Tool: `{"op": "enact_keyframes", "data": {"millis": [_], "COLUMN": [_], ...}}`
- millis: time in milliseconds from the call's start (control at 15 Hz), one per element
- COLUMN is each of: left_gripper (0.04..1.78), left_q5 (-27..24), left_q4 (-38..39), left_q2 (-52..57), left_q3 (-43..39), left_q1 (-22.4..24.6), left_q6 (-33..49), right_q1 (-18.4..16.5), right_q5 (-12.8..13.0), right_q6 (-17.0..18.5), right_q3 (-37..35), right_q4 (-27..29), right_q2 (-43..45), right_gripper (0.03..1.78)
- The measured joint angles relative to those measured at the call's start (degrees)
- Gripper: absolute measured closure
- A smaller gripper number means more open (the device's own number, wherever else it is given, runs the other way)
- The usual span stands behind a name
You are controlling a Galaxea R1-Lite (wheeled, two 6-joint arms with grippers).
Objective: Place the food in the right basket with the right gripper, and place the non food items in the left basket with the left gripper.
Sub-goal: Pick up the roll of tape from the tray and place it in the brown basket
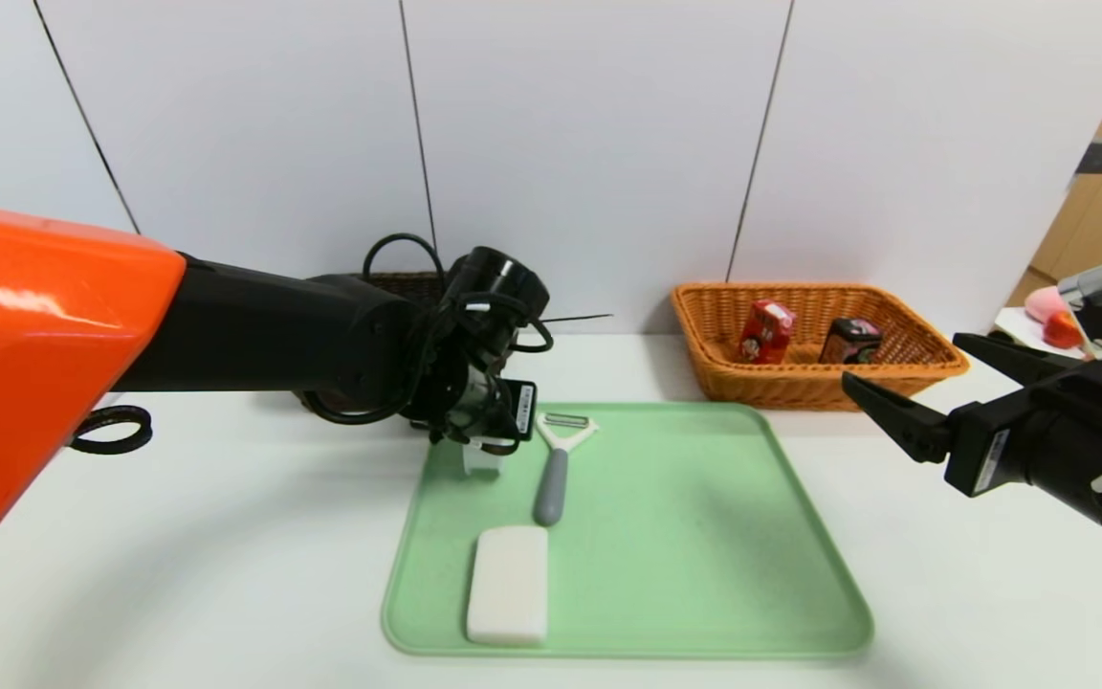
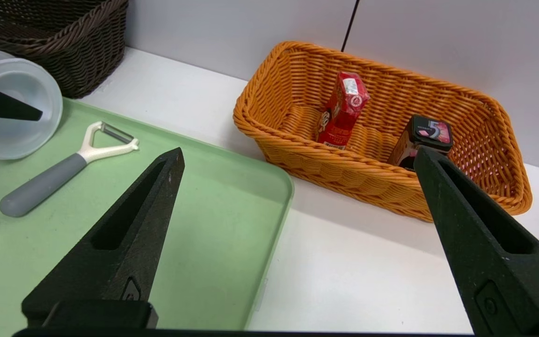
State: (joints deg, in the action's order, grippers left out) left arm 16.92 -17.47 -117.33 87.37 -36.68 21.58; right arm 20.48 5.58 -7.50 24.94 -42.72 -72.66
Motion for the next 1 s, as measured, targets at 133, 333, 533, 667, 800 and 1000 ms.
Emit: {"op": "enact_keyframes", "data": {"millis": [133,333,533,667,800,1000], "left_gripper": [1.23,1.23,1.23,1.23,1.23,1.23], "left_q5": [-0.06,-0.06,-0.04,-0.04,-0.28,-0.99], "left_q4": [0.0,0.06,-0.11,-0.35,-0.39,-0.5], "left_q2": [0.0,0.02,0.44,2.28,5.62,11.25], "left_q3": [-0.02,-0.33,-0.44,-0.24,-0.11,-0.07], "left_q1": [-0.02,-0.11,-0.17,-0.83,-1.88,-2.93], "left_q6": [0.13,0.24,0.16,-0.24,-1.79,-5.12], "right_q1": [0.0,0.02,0.21,0.22,0.24,0.29], "right_q5": [0.0,-0.1,-0.1,-0.07,-0.1,-0.1], "right_q6": [0.15,0.17,0.2,0.2,0.2,0.22], "right_q3": [-0.13,-0.39,-0.55,-0.56,-0.88,-1.13], "right_q4": [-0.02,-0.04,-0.06,-0.02,-0.06,-0.09], "right_q2": [0.02,0.0,0.0,-0.09,-0.16,-0.17], "right_gripper": [0.12,0.12,0.12,0.12,0.12,0.12]}}
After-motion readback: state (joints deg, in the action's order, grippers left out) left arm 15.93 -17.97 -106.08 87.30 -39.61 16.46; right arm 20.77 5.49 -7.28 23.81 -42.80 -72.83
